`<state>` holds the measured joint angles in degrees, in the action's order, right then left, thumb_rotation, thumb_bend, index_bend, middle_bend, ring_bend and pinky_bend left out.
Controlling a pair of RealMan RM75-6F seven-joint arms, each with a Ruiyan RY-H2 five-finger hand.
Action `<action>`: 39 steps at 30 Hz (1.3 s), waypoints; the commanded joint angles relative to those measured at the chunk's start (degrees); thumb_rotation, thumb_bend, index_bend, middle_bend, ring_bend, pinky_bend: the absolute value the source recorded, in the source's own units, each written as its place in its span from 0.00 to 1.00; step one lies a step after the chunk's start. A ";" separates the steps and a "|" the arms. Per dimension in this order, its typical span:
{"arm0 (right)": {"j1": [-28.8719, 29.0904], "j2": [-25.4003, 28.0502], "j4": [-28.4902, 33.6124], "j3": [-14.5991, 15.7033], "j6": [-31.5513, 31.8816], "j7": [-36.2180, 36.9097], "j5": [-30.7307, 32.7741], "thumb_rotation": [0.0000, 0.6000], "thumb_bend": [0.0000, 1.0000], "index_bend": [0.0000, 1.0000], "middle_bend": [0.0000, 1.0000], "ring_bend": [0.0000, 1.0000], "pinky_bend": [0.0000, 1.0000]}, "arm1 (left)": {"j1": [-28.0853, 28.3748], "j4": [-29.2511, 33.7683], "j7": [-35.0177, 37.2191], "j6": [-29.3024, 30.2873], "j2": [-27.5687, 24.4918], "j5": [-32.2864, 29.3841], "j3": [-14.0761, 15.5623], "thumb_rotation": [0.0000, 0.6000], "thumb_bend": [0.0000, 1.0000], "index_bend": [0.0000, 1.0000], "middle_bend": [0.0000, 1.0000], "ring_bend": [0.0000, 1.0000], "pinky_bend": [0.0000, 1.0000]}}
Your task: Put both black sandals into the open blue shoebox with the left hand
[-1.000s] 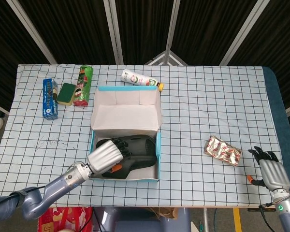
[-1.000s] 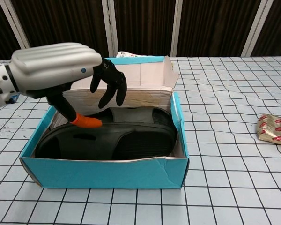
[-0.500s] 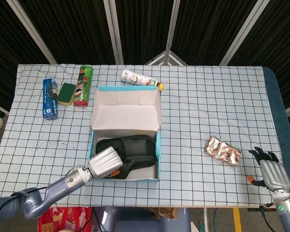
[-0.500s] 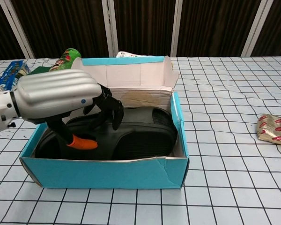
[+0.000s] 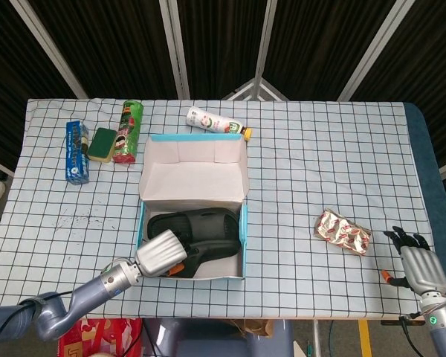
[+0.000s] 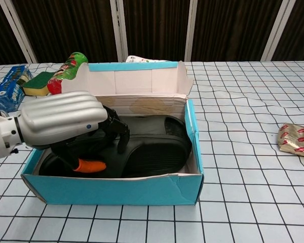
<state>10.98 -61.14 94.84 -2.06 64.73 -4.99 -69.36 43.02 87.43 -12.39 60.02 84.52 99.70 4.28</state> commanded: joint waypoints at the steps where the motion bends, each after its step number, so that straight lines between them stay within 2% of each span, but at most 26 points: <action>1: -0.04 0.03 0.09 0.02 0.08 0.00 -0.05 1.00 0.29 0.16 0.08 0.16 0.07 | -0.02 0.28 -0.34 0.08 -0.04 -0.04 -0.23 1.00 0.35 0.46 0.68 0.41 0.57; 11: -0.30 0.24 0.40 -0.07 0.70 -0.09 -0.01 1.00 0.29 0.16 0.08 0.16 0.07 | 0.37 3.40 -0.63 4.44 -2.55 3.22 -2.18 1.00 0.33 0.45 0.64 0.39 0.54; 14: -0.34 0.24 0.38 -0.11 0.81 -0.03 -0.06 1.00 0.29 0.16 0.08 0.16 0.07 | 0.30 6.72 0.62 6.42 -5.40 4.64 -2.39 1.00 0.33 0.44 0.62 0.37 0.53; 17: -0.36 0.17 0.43 -0.12 0.90 -0.38 0.09 1.00 0.29 0.16 0.08 0.16 0.07 | -1.41 13.59 2.04 10.28 -9.77 4.81 -2.70 1.00 0.32 0.43 0.58 0.34 0.51; 20: -0.38 0.17 0.68 -0.12 1.04 -0.65 0.09 1.00 0.29 0.16 0.08 0.16 0.07 | -4.20 20.68 -0.29 12.95 -14.92 2.96 -2.61 1.00 0.32 0.38 0.48 0.25 0.42; 23: -0.51 0.32 1.05 -0.06 1.29 -0.55 -0.20 1.00 0.29 0.16 0.08 0.16 0.07 | -8.67 28.02 -7.54 14.66 -21.70 -1.48 -1.04 1.00 0.32 0.30 0.36 0.17 0.33; 25: -0.65 0.46 1.16 -0.05 1.60 -0.25 -0.52 1.00 0.29 0.16 0.08 0.16 0.07 | -12.95 30.41 -12.74 17.49 -24.70 -4.35 0.75 1.00 0.31 0.24 0.27 0.11 0.28; 29: -0.81 0.59 1.00 -0.09 1.91 0.35 -0.90 1.00 0.29 0.16 0.08 0.16 0.07 | -21.15 30.67 -15.93 23.75 -25.53 -11.84 3.48 1.00 0.31 0.16 0.16 0.04 0.19; 31: -0.80 0.61 0.96 0.03 1.88 0.70 -1.44 1.00 0.29 0.16 0.08 0.16 0.07 | -25.96 29.09 -14.63 29.11 -23.50 -17.26 2.72 1.00 0.30 0.15 0.13 0.02 0.17; 34: -0.82 0.67 0.99 0.21 2.08 0.99 -2.37 1.00 0.29 0.16 0.08 0.16 0.07 | -29.96 23.87 -10.78 33.81 -18.51 -20.95 0.56 1.00 0.30 0.12 0.09 0.00 0.13; 37: -0.93 0.68 1.01 0.45 2.56 1.22 -3.55 1.00 0.29 0.16 0.08 0.16 0.07 | -31.46 16.87 -6.76 33.70 -14.82 -21.09 0.06 1.00 0.28 0.10 0.04 0.00 0.11; 39: -1.02 0.64 0.95 0.46 3.00 1.33 -4.11 1.00 0.29 0.16 0.08 0.16 0.07 | -31.76 14.69 -6.87 33.24 -13.97 -21.39 -0.25 1.00 0.28 0.10 0.04 0.00 0.10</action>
<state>10.02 -60.48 95.81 -1.64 67.52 -3.74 -73.25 13.10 107.06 -21.75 93.74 67.25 80.05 4.81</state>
